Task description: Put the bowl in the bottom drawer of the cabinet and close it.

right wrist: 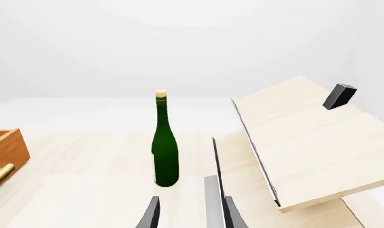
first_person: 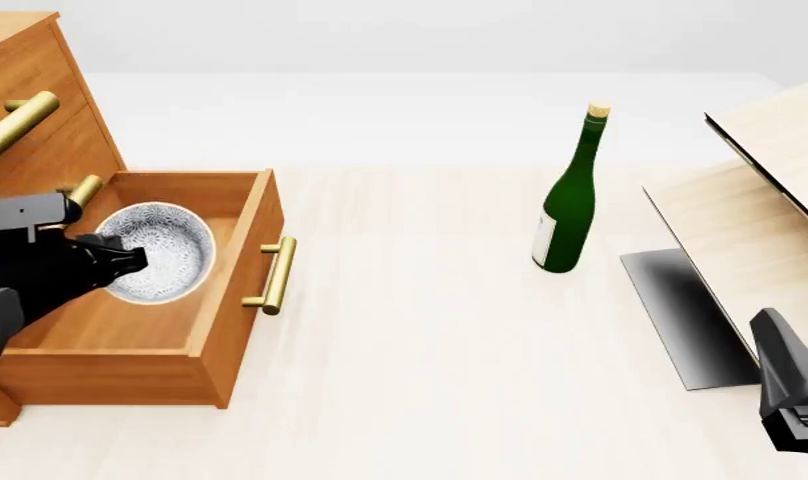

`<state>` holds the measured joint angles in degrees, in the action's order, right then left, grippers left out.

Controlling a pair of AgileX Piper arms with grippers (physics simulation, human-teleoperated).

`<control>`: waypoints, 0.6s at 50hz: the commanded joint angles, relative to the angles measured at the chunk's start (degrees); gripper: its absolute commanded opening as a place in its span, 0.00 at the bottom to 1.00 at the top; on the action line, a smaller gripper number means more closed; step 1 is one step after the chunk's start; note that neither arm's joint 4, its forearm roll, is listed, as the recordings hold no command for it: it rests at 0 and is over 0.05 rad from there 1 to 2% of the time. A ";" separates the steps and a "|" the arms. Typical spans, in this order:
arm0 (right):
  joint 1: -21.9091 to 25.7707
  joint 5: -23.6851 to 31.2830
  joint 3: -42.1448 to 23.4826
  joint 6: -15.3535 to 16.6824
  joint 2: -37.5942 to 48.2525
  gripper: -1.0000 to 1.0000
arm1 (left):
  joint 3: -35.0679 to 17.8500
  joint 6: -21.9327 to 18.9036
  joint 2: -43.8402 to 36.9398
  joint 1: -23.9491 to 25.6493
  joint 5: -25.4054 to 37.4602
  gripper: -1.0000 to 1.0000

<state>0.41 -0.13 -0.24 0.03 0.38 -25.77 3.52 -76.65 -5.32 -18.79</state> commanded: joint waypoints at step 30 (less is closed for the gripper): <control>0.00 0.00 0.00 0.00 0.00 1.00 | 1.17 -0.64 -5.44 -2.22 -3.98 0.00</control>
<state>0.41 -0.13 -0.24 0.03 0.38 -24.52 3.01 -80.90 -7.02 -22.06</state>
